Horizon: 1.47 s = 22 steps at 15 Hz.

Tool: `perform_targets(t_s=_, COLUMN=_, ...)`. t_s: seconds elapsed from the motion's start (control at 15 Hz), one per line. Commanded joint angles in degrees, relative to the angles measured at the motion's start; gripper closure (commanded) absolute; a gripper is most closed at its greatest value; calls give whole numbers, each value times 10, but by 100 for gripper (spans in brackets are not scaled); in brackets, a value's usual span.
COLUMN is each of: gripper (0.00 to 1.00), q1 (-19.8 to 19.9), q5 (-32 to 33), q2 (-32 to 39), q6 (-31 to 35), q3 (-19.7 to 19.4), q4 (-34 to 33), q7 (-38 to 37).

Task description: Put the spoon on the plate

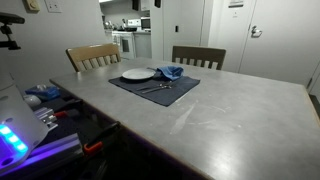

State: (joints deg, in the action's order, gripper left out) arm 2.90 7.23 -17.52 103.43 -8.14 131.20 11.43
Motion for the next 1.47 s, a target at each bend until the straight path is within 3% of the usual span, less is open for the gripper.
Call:
perform_targets(t_s=0.0, gripper=0, q1=6, q5=-2, q2=0, q6=-1, q3=6, q4=-1, q7=1)
perform_targets(t_s=0.13, gripper=0, q1=6, q5=-2, q2=0, q6=-1, q3=5, q4=-1, q7=1)
perform_targets(t_s=0.4, gripper=0, q1=-12, q5=-17, q2=13, q6=14, q3=45, q4=7, q7=-81)
perform_targets(t_s=0.8, gripper=0, q1=-44, q5=-108, q2=101, q6=29, q3=95, q4=-4, q7=-184)
perform_targets(t_s=1.2, gripper=0, q1=-30, q5=-178, q2=187, q6=173, q3=78, q4=28, q7=-267)
perform_targets(t_s=1.4, gripper=0, q1=-36, q5=-172, q2=187, q6=164, q3=78, q4=27, q7=-256)
